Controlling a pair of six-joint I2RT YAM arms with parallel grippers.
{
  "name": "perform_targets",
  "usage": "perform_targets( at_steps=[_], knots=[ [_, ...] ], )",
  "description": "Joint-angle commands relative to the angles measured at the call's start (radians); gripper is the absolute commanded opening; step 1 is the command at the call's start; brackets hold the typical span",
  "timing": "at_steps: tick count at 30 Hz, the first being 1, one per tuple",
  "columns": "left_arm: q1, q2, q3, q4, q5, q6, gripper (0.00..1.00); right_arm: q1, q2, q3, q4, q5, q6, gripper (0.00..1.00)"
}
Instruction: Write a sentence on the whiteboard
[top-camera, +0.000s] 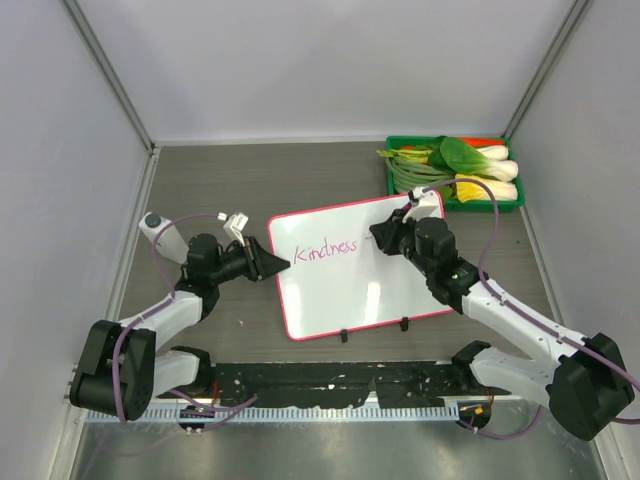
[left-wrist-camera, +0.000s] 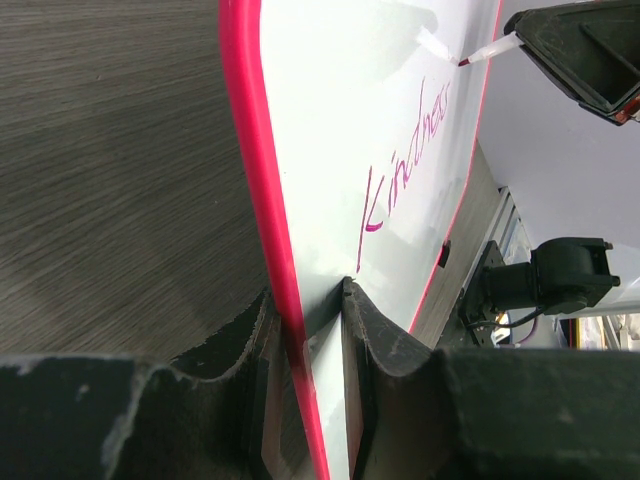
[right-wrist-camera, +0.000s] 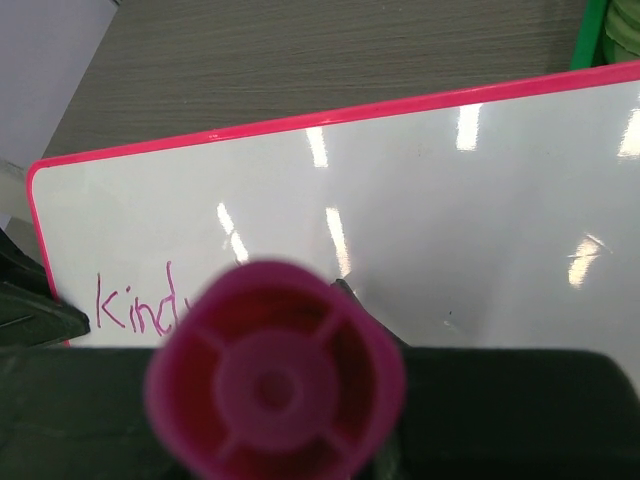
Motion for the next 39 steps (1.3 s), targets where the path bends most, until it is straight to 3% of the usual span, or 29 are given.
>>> perform_targets(
  at_steps=[1,20,39],
  knots=[
    [-0.027,0.015,0.001,-0.039,-0.003,0.076,0.0,-0.002,0.011,0.043,0.051,0.015,-0.008,0.01],
    [-0.029,0.014,-0.001,-0.039,-0.008,0.076,0.0,-0.002,-0.038,0.026,-0.023,0.118,-0.019,0.01],
    [-0.031,0.015,0.001,-0.039,-0.011,0.076,0.0,-0.002,-0.011,0.078,0.024,0.054,0.006,0.01]
  ],
)
